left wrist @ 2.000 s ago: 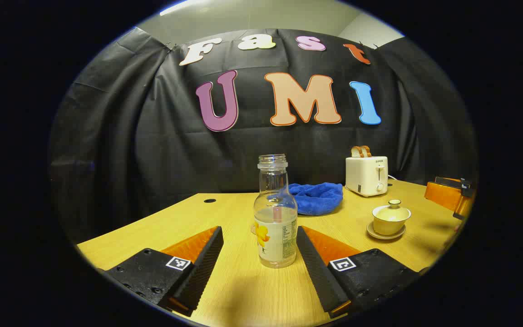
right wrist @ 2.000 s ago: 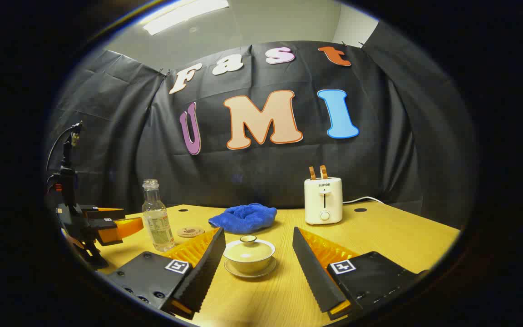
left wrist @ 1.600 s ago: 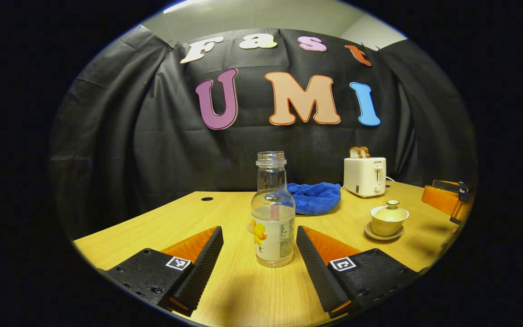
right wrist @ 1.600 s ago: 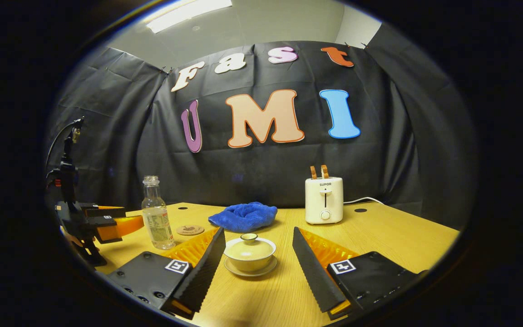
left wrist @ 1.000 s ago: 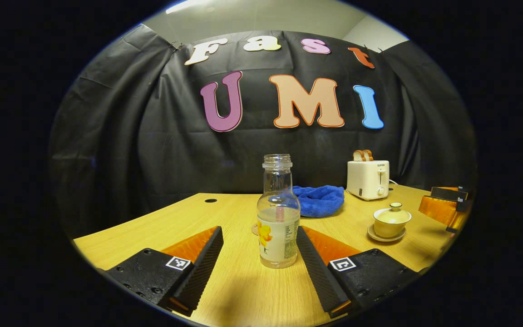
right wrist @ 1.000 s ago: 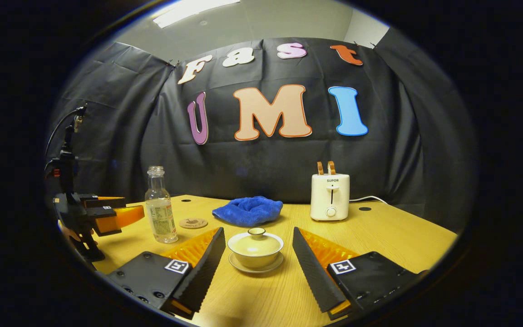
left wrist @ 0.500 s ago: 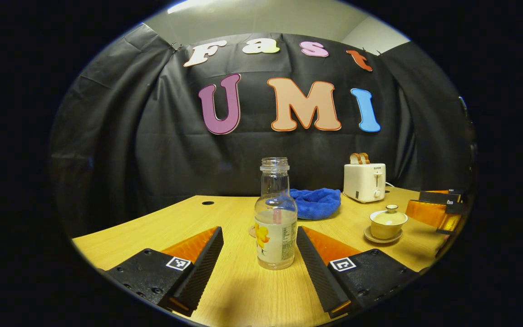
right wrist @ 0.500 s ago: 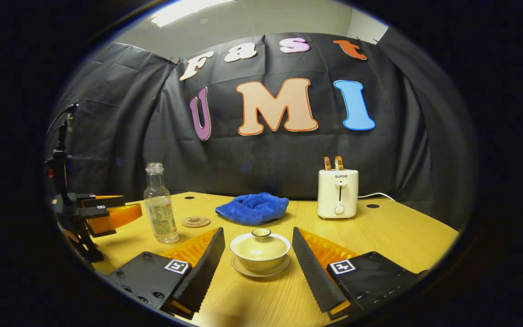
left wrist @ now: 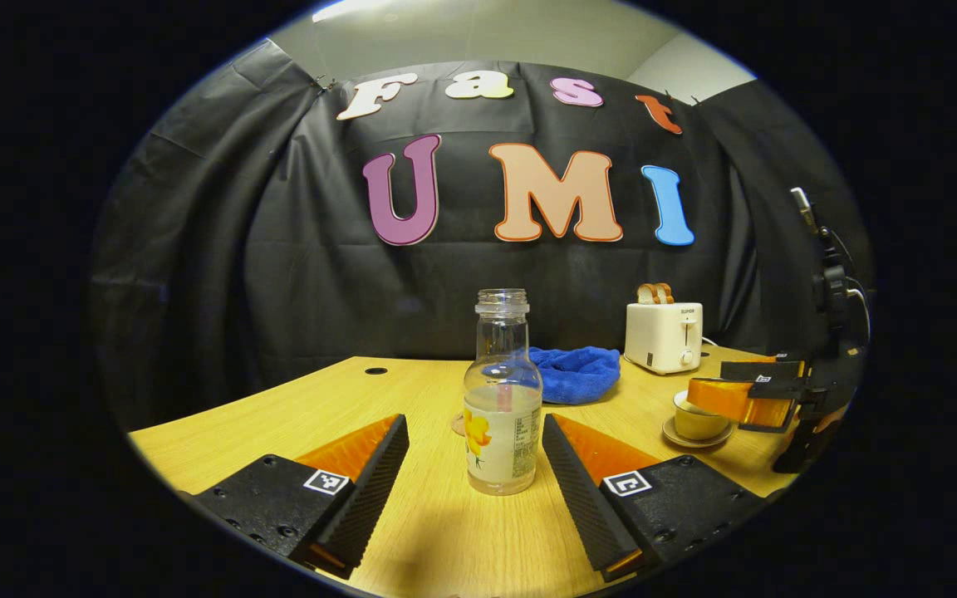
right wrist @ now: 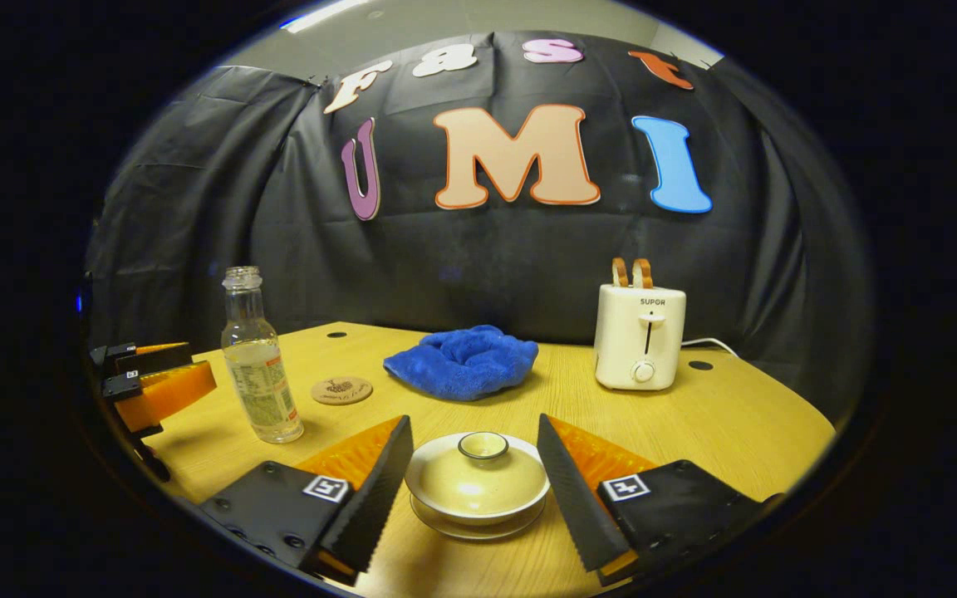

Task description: Open the teacup lid with one hand, grasp the water bottle and pour water into the teacup with the other hand; after pouring, place the water bottle on the coaster and then close the teacup lid.

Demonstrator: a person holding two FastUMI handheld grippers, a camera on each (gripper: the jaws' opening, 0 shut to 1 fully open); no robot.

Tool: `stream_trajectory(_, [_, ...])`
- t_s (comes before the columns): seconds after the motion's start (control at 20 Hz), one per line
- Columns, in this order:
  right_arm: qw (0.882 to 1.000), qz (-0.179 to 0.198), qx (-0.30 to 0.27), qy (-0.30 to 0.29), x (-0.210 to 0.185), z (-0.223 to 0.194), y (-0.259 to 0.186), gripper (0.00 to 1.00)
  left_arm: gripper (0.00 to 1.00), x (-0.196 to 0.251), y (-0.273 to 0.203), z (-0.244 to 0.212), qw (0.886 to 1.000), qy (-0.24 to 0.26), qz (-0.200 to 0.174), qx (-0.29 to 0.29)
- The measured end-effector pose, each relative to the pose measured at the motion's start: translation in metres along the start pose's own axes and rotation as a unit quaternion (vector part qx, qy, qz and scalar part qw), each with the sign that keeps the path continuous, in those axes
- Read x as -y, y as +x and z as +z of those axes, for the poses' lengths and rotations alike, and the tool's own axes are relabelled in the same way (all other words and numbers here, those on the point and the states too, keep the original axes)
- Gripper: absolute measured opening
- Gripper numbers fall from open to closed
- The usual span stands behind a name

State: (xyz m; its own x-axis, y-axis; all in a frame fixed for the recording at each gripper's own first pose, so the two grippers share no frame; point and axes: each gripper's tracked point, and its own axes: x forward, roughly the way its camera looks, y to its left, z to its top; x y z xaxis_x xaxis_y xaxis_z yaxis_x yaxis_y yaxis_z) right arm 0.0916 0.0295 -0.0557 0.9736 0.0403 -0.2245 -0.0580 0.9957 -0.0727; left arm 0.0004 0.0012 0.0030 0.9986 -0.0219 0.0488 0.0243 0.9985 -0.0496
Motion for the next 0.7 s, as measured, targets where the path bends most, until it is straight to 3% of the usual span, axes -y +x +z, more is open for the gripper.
stream_trajectory(0.05, [1.000,-0.002,-0.006,0.001,0.001,-0.002,0.001,0.71,0.95,0.000,-0.001,0.000,1.000,0.000,0.000,0.000])
stream_trajectory(0.15, [1.000,-0.009,-0.010,0.000,0.005,-0.004,0.008,0.63,0.95,0.001,0.000,-0.001,1.000,0.000,0.000,0.000])
stream_trajectory(0.3, [1.000,-0.014,-0.002,-0.006,0.005,0.002,0.004,0.36,0.95,0.000,-0.001,0.000,1.000,0.000,0.000,-0.001])
stream_trajectory(0.55, [1.000,-0.010,0.002,-0.006,0.006,0.002,0.004,0.31,0.95,0.002,0.004,0.000,1.000,0.001,-0.007,-0.001])
stream_trajectory(0.7, [0.999,-0.002,0.032,-0.003,0.004,0.010,-0.001,0.31,0.95,0.003,0.012,-0.003,1.000,0.001,-0.015,-0.005])
